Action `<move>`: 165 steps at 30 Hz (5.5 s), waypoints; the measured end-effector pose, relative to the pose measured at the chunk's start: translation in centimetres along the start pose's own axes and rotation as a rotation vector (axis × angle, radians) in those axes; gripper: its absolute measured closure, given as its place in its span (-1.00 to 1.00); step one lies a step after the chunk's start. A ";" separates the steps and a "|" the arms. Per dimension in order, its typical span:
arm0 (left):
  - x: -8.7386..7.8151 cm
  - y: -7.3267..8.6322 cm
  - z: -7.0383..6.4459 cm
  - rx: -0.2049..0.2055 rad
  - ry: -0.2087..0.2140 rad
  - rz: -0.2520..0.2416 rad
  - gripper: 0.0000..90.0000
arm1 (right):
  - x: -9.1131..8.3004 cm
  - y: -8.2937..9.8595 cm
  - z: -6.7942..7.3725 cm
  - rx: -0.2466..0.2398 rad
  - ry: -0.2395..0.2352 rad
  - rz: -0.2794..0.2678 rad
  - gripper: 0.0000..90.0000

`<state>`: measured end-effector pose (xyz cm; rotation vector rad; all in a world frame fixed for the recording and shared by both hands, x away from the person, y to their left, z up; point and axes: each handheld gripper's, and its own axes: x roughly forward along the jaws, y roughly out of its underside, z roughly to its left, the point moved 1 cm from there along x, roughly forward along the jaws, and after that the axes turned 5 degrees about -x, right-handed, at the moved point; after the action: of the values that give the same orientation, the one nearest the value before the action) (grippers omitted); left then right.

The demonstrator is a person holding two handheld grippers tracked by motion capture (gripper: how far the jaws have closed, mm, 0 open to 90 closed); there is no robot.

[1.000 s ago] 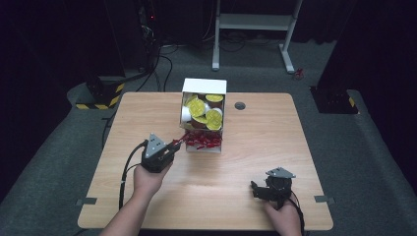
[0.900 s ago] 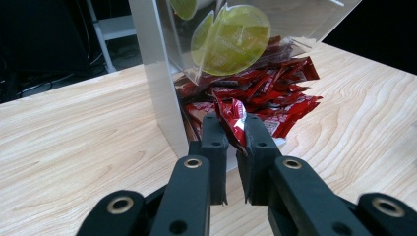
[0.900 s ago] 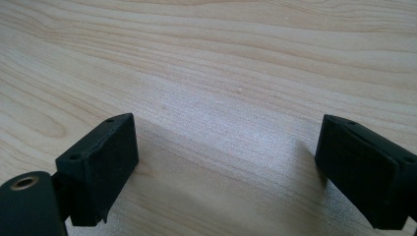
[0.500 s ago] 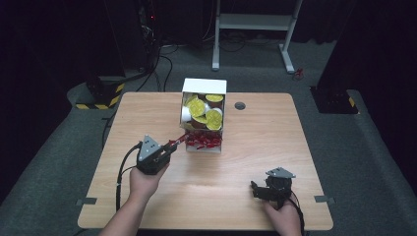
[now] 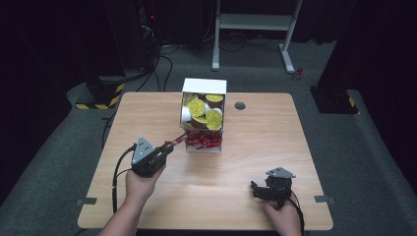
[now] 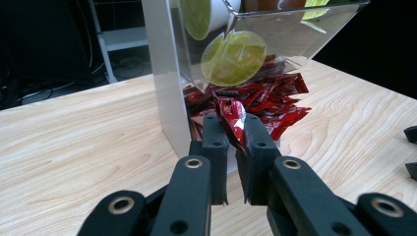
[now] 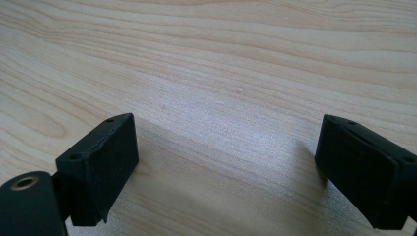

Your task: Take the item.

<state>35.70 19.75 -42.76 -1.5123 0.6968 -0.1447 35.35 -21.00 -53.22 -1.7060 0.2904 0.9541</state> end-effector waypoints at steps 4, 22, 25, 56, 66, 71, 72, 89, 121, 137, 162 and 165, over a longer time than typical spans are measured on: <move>-0.7 0.0 0.5 -0.023 0.001 -0.014 0.84 | 0.0 0.0 0.0 0.005 -0.001 0.000 -0.79; -2.4 0.4 2.2 -0.037 -0.038 -0.018 0.84 | 0.0 0.0 0.0 0.002 0.000 -0.001 -0.79; -2.6 0.6 2.7 -0.040 -0.051 -0.017 0.84 | 0.0 0.0 0.0 0.002 0.000 -0.001 -0.79; 1.0 2.8 8.3 -0.091 -0.143 0.008 0.84 | 0.0 0.0 0.0 0.002 -0.002 0.000 -0.79; 3.0 3.9 9.3 -0.077 -0.185 0.049 0.84 | 0.0 0.0 0.0 0.001 -0.002 0.000 -0.79; 3.3 5.0 9.8 -0.087 -0.192 0.062 0.84 | 0.0 0.0 0.0 0.001 -0.002 0.000 -0.79; 3.3 5.4 9.9 -0.094 -0.193 0.067 0.84 | 0.0 0.0 0.0 0.001 -0.001 0.000 -0.79; 4.2 7.4 10.2 -0.120 -0.165 0.180 0.81 | 0.0 0.0 0.1 0.009 0.004 0.001 -0.80; 5.8 7.9 10.0 -0.112 -0.176 0.290 0.75 | 0.0 0.0 0.2 0.008 0.008 -0.001 -0.80; 5.7 7.8 10.2 -0.145 -0.188 0.279 0.15 | -0.1 0.0 0.3 0.008 0.005 0.003 -0.80; 0.2 8.0 8.0 -0.127 -0.109 0.356 -0.33 | 0.0 0.0 0.2 -0.002 0.000 0.001 -0.80; -1.2 9.2 7.7 -0.133 -0.101 0.385 -0.35 | 0.0 0.0 0.2 -0.002 0.000 0.001 -0.80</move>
<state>35.55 27.82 -51.67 -1.4708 0.9161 0.2723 35.23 -20.83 -53.22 -1.7077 0.2902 0.9552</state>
